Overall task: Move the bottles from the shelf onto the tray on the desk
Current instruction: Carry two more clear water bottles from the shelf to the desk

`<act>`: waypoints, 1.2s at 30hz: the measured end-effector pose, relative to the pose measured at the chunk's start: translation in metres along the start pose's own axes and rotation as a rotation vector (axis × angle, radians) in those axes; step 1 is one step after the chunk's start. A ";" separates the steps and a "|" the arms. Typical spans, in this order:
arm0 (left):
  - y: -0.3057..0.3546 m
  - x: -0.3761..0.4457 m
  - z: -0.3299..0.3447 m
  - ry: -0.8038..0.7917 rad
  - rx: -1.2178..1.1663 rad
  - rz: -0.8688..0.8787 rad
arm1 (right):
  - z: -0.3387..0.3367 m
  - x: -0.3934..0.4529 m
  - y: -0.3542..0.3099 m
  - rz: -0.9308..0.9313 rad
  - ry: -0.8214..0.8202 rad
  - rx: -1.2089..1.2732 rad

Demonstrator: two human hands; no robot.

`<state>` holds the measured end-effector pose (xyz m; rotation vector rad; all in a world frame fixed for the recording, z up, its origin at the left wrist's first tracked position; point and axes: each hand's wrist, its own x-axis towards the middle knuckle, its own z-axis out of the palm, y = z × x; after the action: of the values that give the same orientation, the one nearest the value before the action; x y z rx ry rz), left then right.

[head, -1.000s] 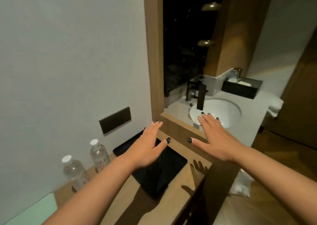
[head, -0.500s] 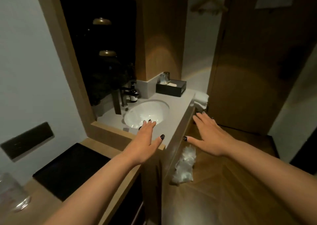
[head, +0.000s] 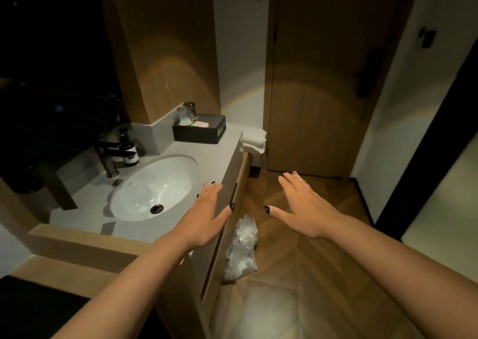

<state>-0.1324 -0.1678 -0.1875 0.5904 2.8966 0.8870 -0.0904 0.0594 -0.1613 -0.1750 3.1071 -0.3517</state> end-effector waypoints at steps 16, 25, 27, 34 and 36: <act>-0.020 0.273 0.026 -0.049 -0.030 0.006 | -0.009 0.233 0.108 0.099 0.045 0.115; 0.003 0.396 0.053 -0.043 -0.016 -0.029 | -0.015 0.334 0.202 0.121 0.012 0.148; 0.011 0.430 0.064 -0.031 -0.025 -0.050 | -0.018 0.358 0.232 0.105 0.004 0.151; 0.043 0.539 0.105 0.017 -0.109 -0.169 | -0.042 0.443 0.334 0.015 -0.044 0.163; 0.048 0.563 0.114 0.029 -0.140 -0.211 | -0.050 0.466 0.358 0.000 -0.054 0.174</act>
<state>-0.6184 0.1400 -0.2234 0.2572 2.8228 1.0614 -0.5941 0.3651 -0.1917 -0.1792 3.0035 -0.6028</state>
